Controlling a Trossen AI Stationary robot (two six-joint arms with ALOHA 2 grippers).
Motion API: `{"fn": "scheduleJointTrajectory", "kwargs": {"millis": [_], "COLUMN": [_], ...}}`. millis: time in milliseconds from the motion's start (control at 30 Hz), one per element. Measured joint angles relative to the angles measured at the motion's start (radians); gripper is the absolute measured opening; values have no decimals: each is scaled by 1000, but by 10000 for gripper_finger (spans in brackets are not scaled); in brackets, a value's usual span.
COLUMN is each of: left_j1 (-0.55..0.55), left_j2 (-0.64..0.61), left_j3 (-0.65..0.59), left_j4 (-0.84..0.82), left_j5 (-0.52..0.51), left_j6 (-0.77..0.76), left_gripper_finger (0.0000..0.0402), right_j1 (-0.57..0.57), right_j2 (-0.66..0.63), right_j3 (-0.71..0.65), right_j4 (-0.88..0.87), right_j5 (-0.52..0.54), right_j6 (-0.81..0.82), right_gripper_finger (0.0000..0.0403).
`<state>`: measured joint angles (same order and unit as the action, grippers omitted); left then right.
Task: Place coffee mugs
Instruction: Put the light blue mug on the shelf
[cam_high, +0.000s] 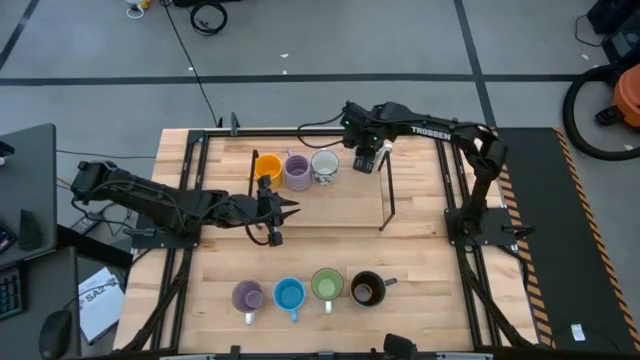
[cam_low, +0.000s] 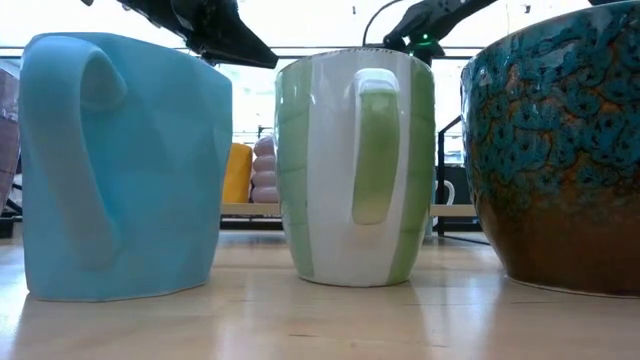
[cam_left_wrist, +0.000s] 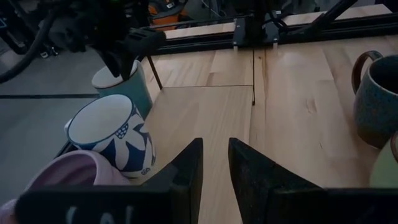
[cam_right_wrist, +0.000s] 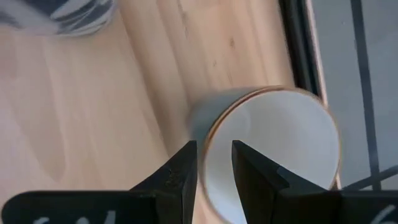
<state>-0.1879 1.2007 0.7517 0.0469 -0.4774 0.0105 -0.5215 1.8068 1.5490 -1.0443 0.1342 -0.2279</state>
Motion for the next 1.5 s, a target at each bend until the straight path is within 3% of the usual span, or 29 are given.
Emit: {"fn": "scheduleJointTrajectory", "kwargs": {"millis": [500,733,1100,1500], "left_j1": [0,0,0,-2], "left_j2": [0,1,0,0], "left_j3": [0,1,1,1], "left_j4": [1,1,0,0], "left_j5": [0,0,0,0], "left_j6": [-6,-5,-1,-4], "left_gripper_finger": [82,82,82,82], "right_j1": [-26,-25,-23,-14], "right_j2": [31,90,92,92], "right_j3": [-2,-2,-3,0], "right_j4": [-49,-28,-28,-37], "right_j5": [-68,-47,-52,-20], "right_j6": [18,19,-13,-73], "right_gripper_finger": [107,105,35,37]}}
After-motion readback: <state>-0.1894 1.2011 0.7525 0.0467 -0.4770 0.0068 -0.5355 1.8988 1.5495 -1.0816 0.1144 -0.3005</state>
